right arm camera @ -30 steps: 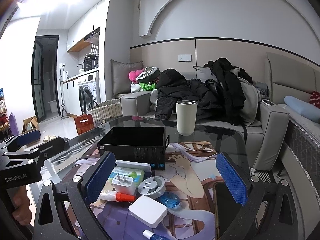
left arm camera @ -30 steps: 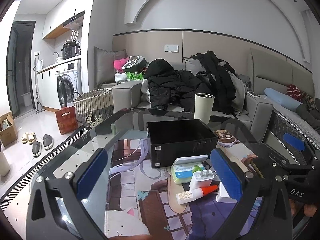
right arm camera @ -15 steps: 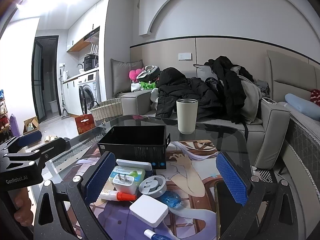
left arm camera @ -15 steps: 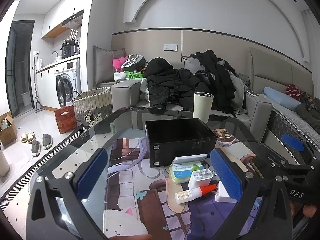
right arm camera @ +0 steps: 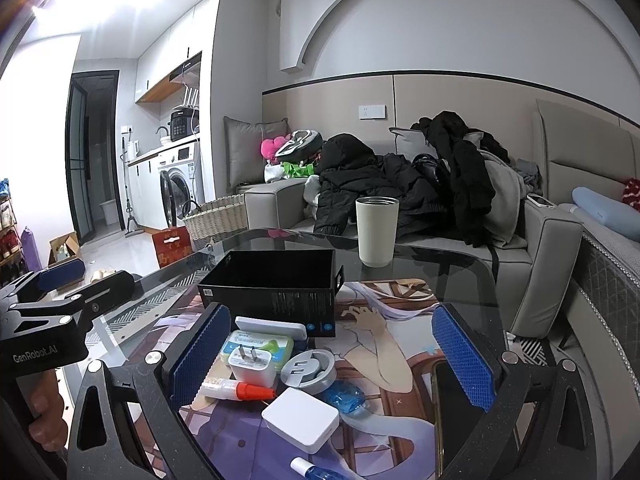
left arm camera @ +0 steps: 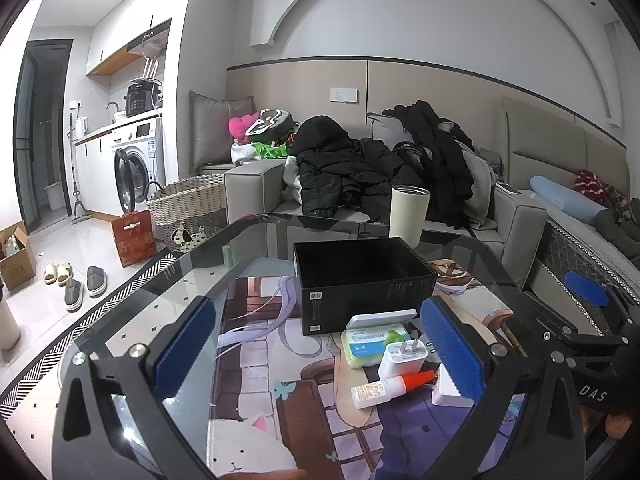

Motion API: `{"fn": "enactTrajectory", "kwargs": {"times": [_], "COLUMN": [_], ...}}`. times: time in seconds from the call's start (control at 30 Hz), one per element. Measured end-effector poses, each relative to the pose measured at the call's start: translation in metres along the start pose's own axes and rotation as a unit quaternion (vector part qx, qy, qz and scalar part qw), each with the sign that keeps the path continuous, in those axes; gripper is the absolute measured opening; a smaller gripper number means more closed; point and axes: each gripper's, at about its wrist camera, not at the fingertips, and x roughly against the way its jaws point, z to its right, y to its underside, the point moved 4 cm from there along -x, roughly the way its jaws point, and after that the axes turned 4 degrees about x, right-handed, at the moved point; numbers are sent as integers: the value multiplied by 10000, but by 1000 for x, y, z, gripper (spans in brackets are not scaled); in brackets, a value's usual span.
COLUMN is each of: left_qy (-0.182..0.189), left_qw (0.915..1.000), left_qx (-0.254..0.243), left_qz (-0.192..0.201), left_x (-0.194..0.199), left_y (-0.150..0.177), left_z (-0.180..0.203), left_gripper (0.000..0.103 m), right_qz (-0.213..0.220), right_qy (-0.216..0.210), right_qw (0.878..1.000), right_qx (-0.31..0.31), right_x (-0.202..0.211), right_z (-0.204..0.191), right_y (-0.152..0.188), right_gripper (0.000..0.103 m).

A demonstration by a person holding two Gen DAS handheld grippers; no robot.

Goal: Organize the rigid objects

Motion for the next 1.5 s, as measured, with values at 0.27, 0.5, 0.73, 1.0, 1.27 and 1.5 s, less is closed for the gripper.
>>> {"fn": "enactTrajectory", "kwargs": {"times": [0.27,0.5,0.73,1.0,1.27,1.5], "left_qy": [-1,1,4,15,99,930], "left_qw": [10000,10000,10000,9998,9901,9569], "left_qx": [18,10,10,-92,-381,-1122], "left_qz": [-1,1,4,-185,-1345,-2511], "left_x": [-1,-1,-1,-12,-42,-89], "left_y": [0,1,0,-8,-11,28], "left_z": [-1,-1,-2,5,13,23], "left_gripper": [103,103,103,103,103,101], "right_qz": [-13,-15,12,72,-802,-1998], "right_qy": [-6,-13,-12,-41,-204,-763], "right_qw": [10000,10000,10000,10000,9964,9749], "right_qx": [-13,-2,-28,-42,182,620], "right_x": [-2,-1,-1,0,-24,-58], "right_z": [0,0,0,6,18,14], "right_y": [1,0,-1,-10,-20,0], "right_gripper": [103,103,103,103,103,103]}}
